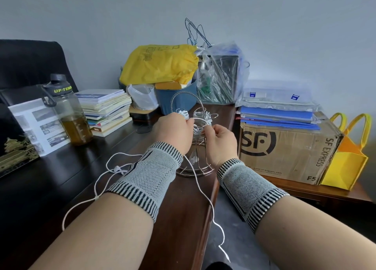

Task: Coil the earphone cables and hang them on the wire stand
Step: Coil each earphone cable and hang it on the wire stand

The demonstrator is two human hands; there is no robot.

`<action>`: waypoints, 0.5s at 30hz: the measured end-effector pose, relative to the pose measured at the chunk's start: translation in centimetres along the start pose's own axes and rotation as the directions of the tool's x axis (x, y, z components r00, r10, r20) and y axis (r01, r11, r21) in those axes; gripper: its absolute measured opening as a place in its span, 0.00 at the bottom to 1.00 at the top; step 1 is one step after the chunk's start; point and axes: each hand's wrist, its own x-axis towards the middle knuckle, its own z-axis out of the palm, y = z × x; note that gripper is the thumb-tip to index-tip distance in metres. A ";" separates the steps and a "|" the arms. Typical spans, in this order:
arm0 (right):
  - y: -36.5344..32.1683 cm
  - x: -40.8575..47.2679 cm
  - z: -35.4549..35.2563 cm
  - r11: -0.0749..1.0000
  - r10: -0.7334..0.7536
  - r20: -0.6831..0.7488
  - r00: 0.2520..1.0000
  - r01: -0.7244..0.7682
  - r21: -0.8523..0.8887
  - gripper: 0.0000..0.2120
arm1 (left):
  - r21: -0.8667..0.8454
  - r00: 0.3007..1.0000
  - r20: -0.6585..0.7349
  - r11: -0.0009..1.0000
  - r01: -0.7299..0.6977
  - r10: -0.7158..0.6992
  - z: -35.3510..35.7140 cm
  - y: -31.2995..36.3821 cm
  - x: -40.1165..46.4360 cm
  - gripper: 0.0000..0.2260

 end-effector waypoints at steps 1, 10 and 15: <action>0.0 0.1 0.0 1.000 0.024 0.006 1.000 -0.024 0.018 0.17 | 0.040 1.000 0.014 0.999 -0.008 0.007 0.1 0.2 0.0 0.21; -0.2 1.7 -0.1 0.984 0.158 0.071 0.985 -0.163 0.075 0.16 | -0.116 0.974 0.199 0.985 0.129 -0.105 1.8 -0.4 0.2 0.20; -0.5 2.0 -0.5 0.973 0.222 0.099 0.970 -0.227 0.046 0.14 | -0.274 0.946 0.282 0.931 0.240 -0.161 1.8 -1.3 -0.4 0.19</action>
